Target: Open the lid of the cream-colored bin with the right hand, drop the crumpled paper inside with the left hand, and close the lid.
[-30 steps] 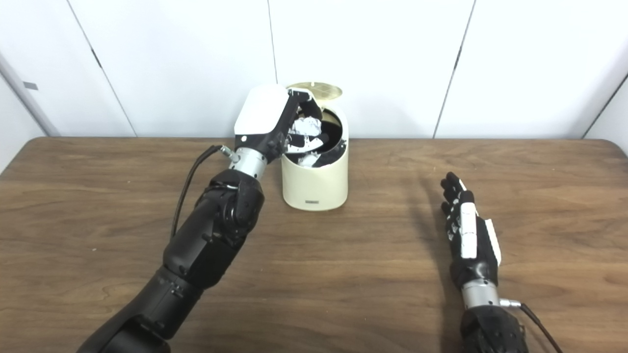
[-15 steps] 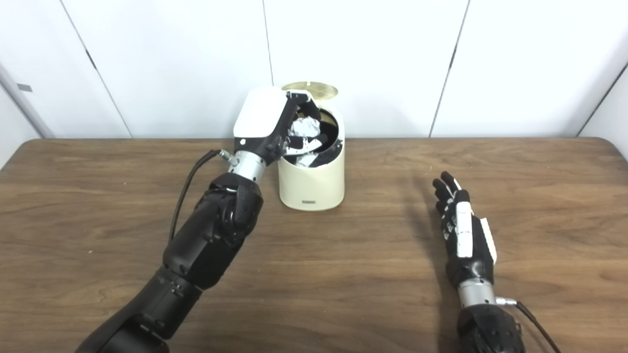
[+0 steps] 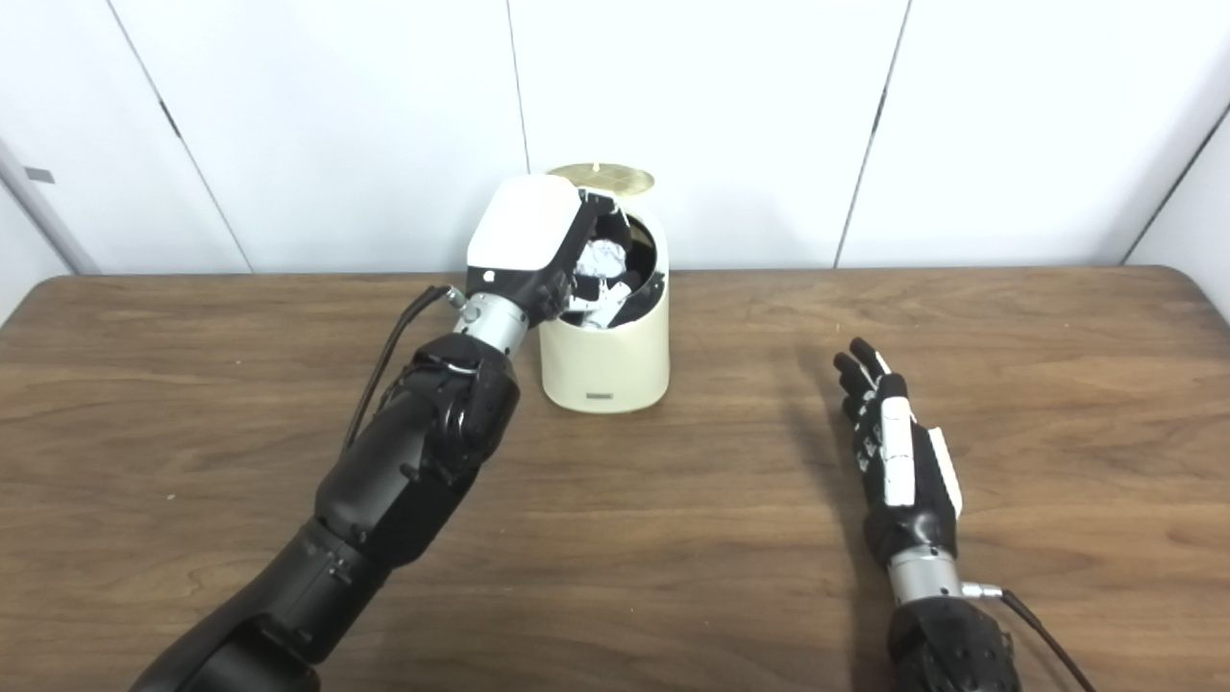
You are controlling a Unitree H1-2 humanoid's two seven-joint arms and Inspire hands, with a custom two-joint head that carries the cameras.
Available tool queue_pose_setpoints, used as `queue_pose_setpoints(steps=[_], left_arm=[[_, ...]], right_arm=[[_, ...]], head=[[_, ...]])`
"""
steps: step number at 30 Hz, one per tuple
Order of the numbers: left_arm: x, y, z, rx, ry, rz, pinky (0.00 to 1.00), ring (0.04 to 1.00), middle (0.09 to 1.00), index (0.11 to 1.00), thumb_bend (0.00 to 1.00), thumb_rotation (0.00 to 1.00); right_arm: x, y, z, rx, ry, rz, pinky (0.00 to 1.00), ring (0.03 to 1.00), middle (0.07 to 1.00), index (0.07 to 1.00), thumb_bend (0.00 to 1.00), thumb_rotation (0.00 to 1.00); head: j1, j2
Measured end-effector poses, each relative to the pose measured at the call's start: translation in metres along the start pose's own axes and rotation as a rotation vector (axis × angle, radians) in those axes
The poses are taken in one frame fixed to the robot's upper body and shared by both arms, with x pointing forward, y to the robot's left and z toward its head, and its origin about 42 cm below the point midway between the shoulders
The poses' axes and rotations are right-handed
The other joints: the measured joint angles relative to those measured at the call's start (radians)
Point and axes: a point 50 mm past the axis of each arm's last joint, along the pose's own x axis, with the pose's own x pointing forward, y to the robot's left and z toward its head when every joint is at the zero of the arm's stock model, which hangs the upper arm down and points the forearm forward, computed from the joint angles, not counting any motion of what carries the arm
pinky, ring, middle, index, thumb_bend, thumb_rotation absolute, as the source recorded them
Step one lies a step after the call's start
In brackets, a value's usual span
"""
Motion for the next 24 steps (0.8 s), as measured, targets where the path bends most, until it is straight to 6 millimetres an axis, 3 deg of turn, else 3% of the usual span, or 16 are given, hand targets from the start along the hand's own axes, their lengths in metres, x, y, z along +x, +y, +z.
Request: queue_pose_setpoints(steps=[4,10,18,24], left_arm=[[0.0,0.0011,0.0005,0.006,0.004,-0.008,0.53,0.664,0.699,0.685,0.88,0.1],[0.0014,0.0028,0.0001,0.031,0.007,-0.014,0.59,0.699,0.724,0.702,0.89,0.11],[0.0018,0.0036,-0.0009,0.039,0.008,-0.019,0.61,0.715,0.742,0.717,0.89,0.11],[0.001,0.0063,-0.0014,0.023,0.009,-0.013,0.56,0.657,0.696,0.674,0.86,0.02]], right_arm=[[0.0002,-0.0001,0.0,0.001,0.0,0.0,1.0,0.944,0.885,0.899,0.52,1.0],[0.0005,0.0003,-0.0002,0.001,0.003,0.002,1.0,0.933,0.861,0.887,0.53,1.0],[0.0013,0.0011,-0.0009,0.001,0.008,0.004,0.97,0.911,0.847,0.866,0.51,1.0],[0.0016,0.0016,-0.001,0.0,0.009,0.006,0.98,0.919,0.853,0.863,0.52,1.0]], head=[[0.006,0.0],[0.006,0.002],[0.002,-0.005],[0.005,-0.005]])
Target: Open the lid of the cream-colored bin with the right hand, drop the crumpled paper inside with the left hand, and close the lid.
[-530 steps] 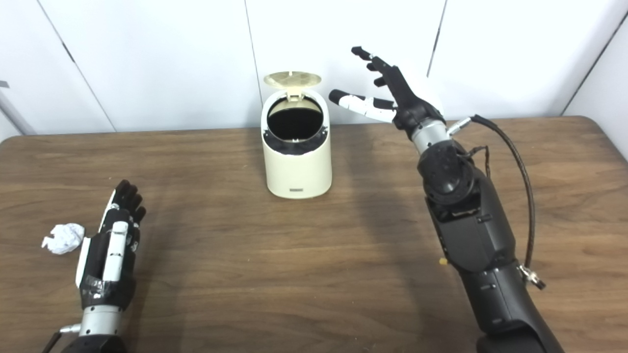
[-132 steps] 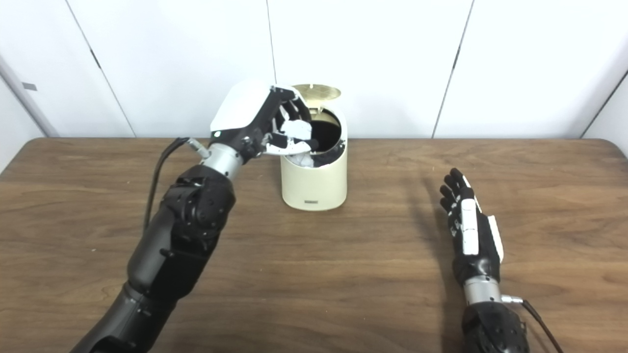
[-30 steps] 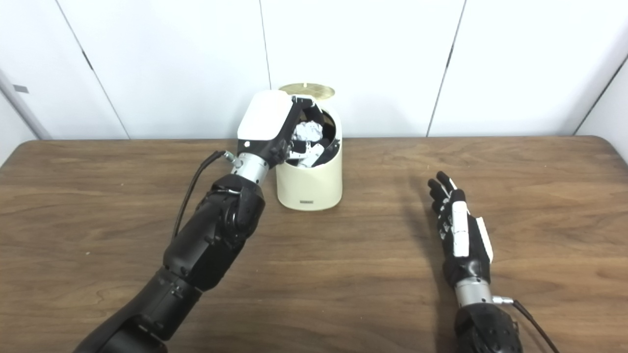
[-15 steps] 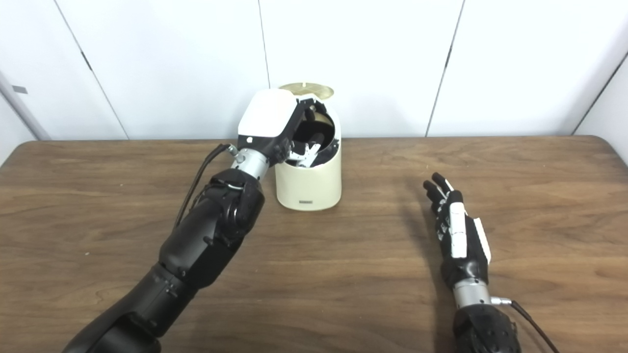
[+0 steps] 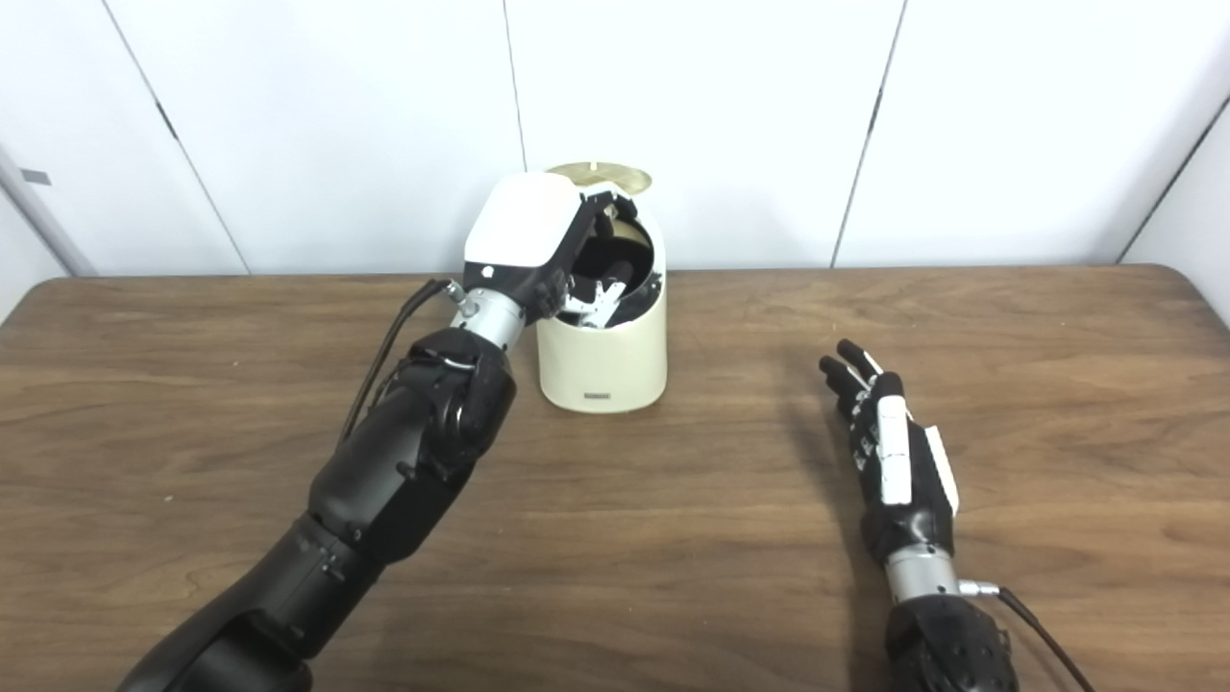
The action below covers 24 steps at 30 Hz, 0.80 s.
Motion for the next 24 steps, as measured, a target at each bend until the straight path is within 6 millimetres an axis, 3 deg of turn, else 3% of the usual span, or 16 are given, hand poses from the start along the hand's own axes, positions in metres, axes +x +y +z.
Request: queue_pose_setpoints(steps=[4,5,6,7,8,11,24], left_arm=[[-0.005,0.001,-0.004,-0.067,0.003,0.02,0.57,0.648,0.673,0.63,0.81,0.0],[-0.006,0.001,-0.005,-0.088,0.0,0.032,0.55,0.618,0.652,0.549,0.63,0.02],[-0.007,0.002,-0.006,-0.108,-0.005,0.045,0.51,0.527,0.6,0.511,0.57,0.01],[-0.009,0.001,-0.008,-0.124,-0.014,0.057,0.4,0.465,0.555,0.479,0.51,0.0],[-0.011,0.0,-0.009,-0.134,-0.021,0.071,0.36,0.442,0.542,0.467,0.49,0.0],[-0.017,-0.003,-0.014,-0.16,-0.038,0.113,0.32,0.406,0.515,0.468,0.47,0.0],[-0.026,-0.002,-0.024,-0.207,-0.066,0.165,0.33,0.401,0.494,0.47,0.47,0.0]], right_arm=[[0.0,0.0,0.0,0.001,-0.001,0.001,0.97,0.918,0.851,0.863,0.51,1.0],[0.0,0.0,0.0,0.001,0.0,0.001,0.97,0.922,0.857,0.865,0.51,1.0],[0.0,0.0,0.0,0.001,0.0,0.001,0.97,0.925,0.862,0.869,0.52,1.0],[0.0,0.0,0.0,0.001,-0.001,0.002,0.97,0.928,0.865,0.871,0.52,1.0],[0.0,0.0,0.0,0.001,-0.001,0.002,0.98,0.93,0.868,0.872,0.52,1.0],[0.0,-0.001,0.0,0.0,-0.001,0.003,0.99,0.934,0.87,0.871,0.54,1.0],[0.002,-0.001,0.0,0.002,0.005,0.014,1.0,0.948,0.87,0.869,0.55,1.0]], head=[[0.003,-0.003],[0.003,-0.003],[0.003,-0.002],[0.005,0.0],[0.006,-0.002],[0.006,-0.003],[0.015,-0.009]])
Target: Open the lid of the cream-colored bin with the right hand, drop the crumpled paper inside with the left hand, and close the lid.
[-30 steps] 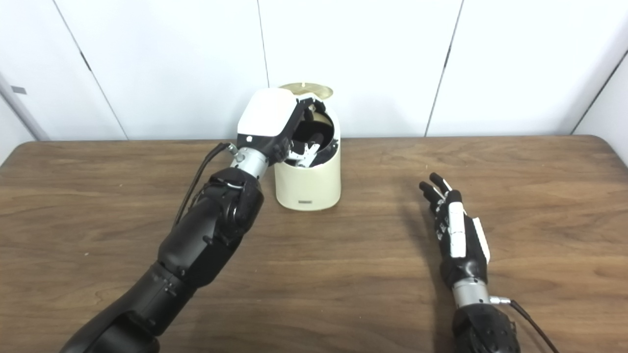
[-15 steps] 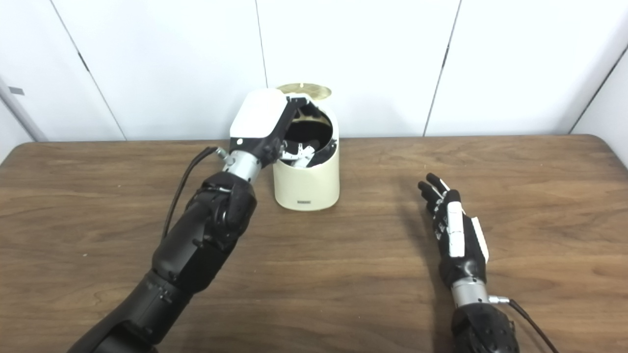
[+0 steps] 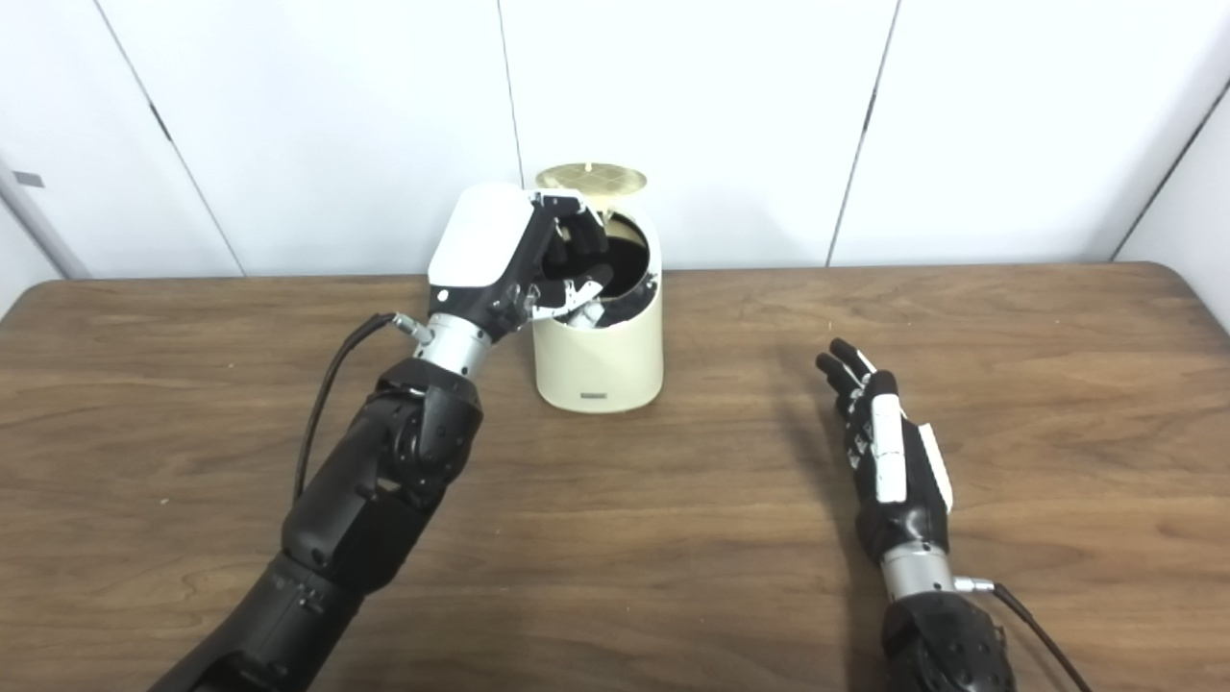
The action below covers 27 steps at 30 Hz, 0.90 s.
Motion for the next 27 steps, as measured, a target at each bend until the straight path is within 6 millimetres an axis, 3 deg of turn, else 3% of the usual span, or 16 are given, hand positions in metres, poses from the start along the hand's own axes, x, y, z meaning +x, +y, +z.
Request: queue_pose_setpoints(steps=[8,17,27], left_arm=[[-0.004,0.012,-0.007,-0.045,-0.019,0.074,0.38,0.446,0.505,0.455,0.48,0.0],[-0.022,0.016,-0.018,-0.112,-0.074,0.215,0.33,0.441,0.482,0.435,0.47,0.0],[-0.04,0.021,-0.033,-0.232,0.061,0.282,0.33,0.437,0.517,0.477,0.47,0.0]], right_arm=[[0.002,-0.001,0.001,-0.009,-0.008,0.011,1.0,0.935,0.864,0.872,0.54,1.0],[0.003,-0.001,0.0,-0.011,-0.001,0.017,1.0,0.936,0.863,0.871,0.54,1.0],[0.006,-0.001,-0.001,-0.016,0.009,0.028,1.0,0.936,0.859,0.863,0.52,1.0]], head=[[0.002,-0.002],[0.006,0.002],[0.014,0.0]])
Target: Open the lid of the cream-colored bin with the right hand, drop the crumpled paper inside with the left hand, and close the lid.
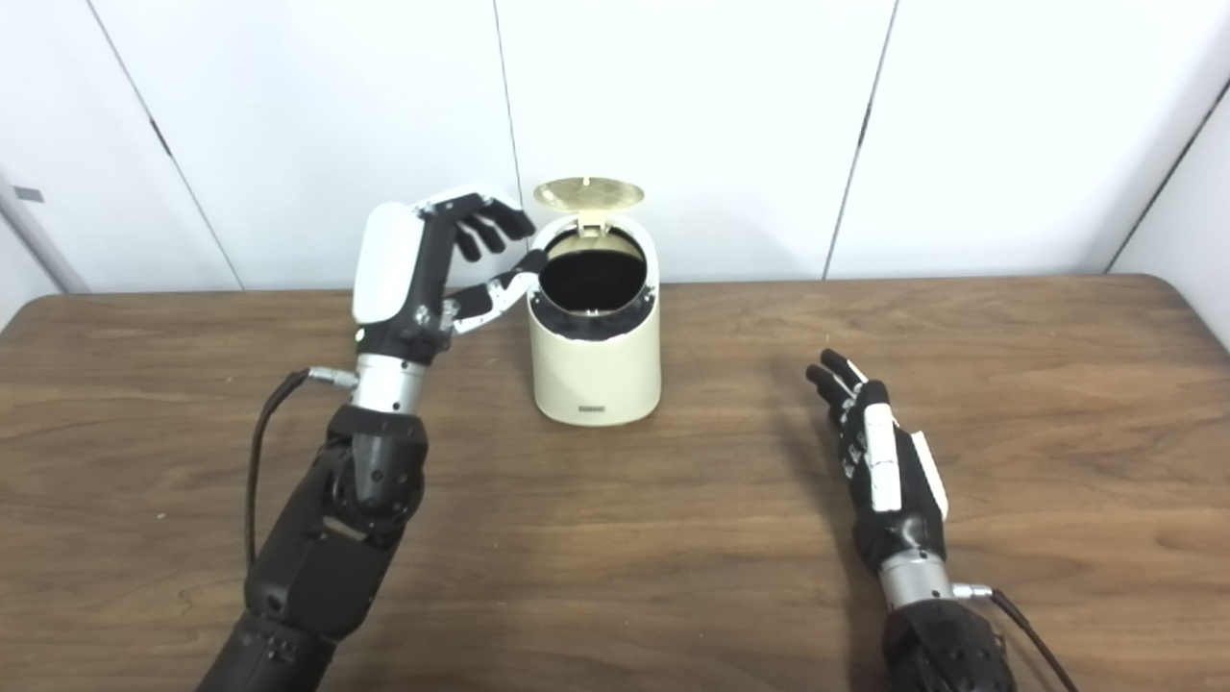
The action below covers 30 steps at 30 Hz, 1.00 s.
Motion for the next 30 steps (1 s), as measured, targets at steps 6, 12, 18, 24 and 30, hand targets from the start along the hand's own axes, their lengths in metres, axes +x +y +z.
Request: queue_pose_setpoints(steps=[6,12,18,24,30], left_arm=[[-0.011,0.016,-0.017,-0.094,0.128,0.046,0.32,0.442,0.516,0.473,0.47,0.0],[-0.019,0.035,-0.024,-0.265,0.286,0.125,0.34,0.457,0.503,0.474,0.48,0.0],[-0.03,0.05,-0.033,-0.391,0.482,0.142,0.48,0.497,0.504,0.505,0.51,0.0],[-0.058,0.056,-0.048,-0.5,0.568,0.105,0.65,0.723,0.763,0.719,0.48,0.31],[-0.084,0.063,-0.059,-0.62,0.563,0.03,0.83,0.851,0.884,0.888,0.49,0.56]], right_arm=[[0.001,-0.002,0.0,0.003,0.002,0.004,1.0,0.942,0.862,0.859,0.53,1.0],[0.001,-0.003,0.0,0.002,0.001,0.005,1.0,0.932,0.869,0.863,0.52,1.0],[0.001,-0.002,0.001,0.002,-0.013,0.006,1.0,0.932,0.886,0.88,0.52,1.0],[0.001,-0.002,0.002,0.01,-0.013,0.008,1.0,0.944,0.901,0.878,0.55,1.0],[-0.001,-0.002,0.002,0.011,-0.019,0.003,0.99,0.966,0.914,0.874,0.59,1.0]], head=[[0.006,0.002],[0.005,0.005],[0.006,0.009],[0.003,0.012],[0.011,0.012]])
